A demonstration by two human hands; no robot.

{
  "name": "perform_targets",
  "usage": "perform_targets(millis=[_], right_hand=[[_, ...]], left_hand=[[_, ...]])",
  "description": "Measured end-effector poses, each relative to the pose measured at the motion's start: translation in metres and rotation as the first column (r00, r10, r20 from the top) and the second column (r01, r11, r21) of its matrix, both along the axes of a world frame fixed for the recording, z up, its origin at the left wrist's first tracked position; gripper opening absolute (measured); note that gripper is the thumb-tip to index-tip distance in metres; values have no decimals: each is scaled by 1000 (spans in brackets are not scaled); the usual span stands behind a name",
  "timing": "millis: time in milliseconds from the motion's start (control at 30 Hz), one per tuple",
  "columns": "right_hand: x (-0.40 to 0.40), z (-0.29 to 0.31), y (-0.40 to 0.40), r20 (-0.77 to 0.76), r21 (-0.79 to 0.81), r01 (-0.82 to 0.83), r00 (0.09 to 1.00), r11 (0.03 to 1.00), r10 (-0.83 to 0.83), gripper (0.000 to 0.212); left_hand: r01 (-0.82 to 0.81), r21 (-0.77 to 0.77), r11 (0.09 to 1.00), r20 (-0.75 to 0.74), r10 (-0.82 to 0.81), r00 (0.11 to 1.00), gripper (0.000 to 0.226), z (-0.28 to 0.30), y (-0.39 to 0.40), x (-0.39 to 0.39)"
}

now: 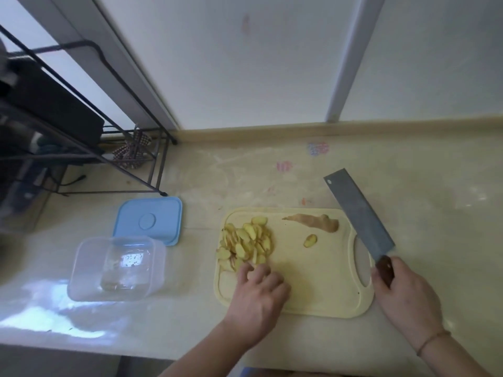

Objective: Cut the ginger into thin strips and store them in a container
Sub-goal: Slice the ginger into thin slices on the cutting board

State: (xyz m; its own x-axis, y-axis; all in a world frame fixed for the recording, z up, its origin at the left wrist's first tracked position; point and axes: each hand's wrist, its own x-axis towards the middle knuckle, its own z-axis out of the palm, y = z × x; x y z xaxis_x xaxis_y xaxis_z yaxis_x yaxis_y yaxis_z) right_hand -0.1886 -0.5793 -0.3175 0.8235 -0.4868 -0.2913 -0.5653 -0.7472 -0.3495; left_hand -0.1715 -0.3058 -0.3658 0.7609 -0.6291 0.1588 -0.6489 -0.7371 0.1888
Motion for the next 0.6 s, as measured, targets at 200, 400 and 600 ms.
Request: perform_targets(millis=[200,400,600], right_hand=[[2,6,7,-4,39,-82,997,996,82,26],[3,10,10,-6,68,-115,993,991,115,28],[4,7,4,38,87,-128,991,988,125,30]], left_hand=[[-75,-68,995,-20,74,997,15,15,0,24],[-136,14,991,-280,134,950,33,49,25,118],[193,240,951,-520,-42,853,38,61,27,161]])
